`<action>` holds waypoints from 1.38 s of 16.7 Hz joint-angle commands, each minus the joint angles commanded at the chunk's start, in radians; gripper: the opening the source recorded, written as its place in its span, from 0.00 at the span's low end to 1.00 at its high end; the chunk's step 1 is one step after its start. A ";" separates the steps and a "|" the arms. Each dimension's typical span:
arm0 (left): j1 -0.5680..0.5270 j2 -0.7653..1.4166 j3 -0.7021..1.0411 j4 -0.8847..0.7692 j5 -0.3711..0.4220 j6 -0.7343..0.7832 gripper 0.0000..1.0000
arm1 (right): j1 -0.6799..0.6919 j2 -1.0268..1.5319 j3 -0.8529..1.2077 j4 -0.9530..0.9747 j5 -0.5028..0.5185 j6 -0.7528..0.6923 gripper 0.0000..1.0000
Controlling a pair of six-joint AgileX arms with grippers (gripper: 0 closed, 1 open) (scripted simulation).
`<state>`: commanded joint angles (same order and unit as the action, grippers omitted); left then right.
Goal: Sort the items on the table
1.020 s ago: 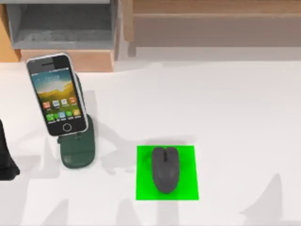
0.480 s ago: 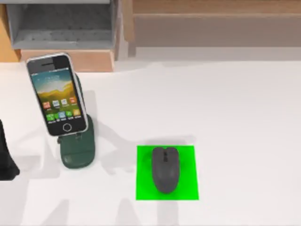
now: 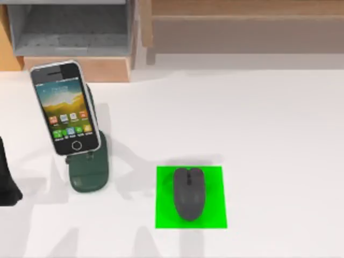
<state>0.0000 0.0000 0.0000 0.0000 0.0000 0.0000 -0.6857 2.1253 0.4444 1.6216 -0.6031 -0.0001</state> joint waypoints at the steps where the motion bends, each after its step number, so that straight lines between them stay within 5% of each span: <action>1: 0.000 0.000 0.000 0.000 0.000 0.000 1.00 | 0.005 0.032 0.024 0.035 -0.009 0.002 1.00; 20: 0.000 0.000 0.000 0.000 0.000 0.000 1.00 | 0.076 0.104 0.164 0.009 0.036 0.004 1.00; 23: 0.000 0.000 0.000 0.000 0.000 0.000 1.00 | 0.076 0.104 0.164 0.009 0.036 0.004 0.77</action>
<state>0.0000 0.0000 0.0000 0.0000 0.0000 0.0000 -0.6093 2.2291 0.6085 1.6302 -0.5674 0.0044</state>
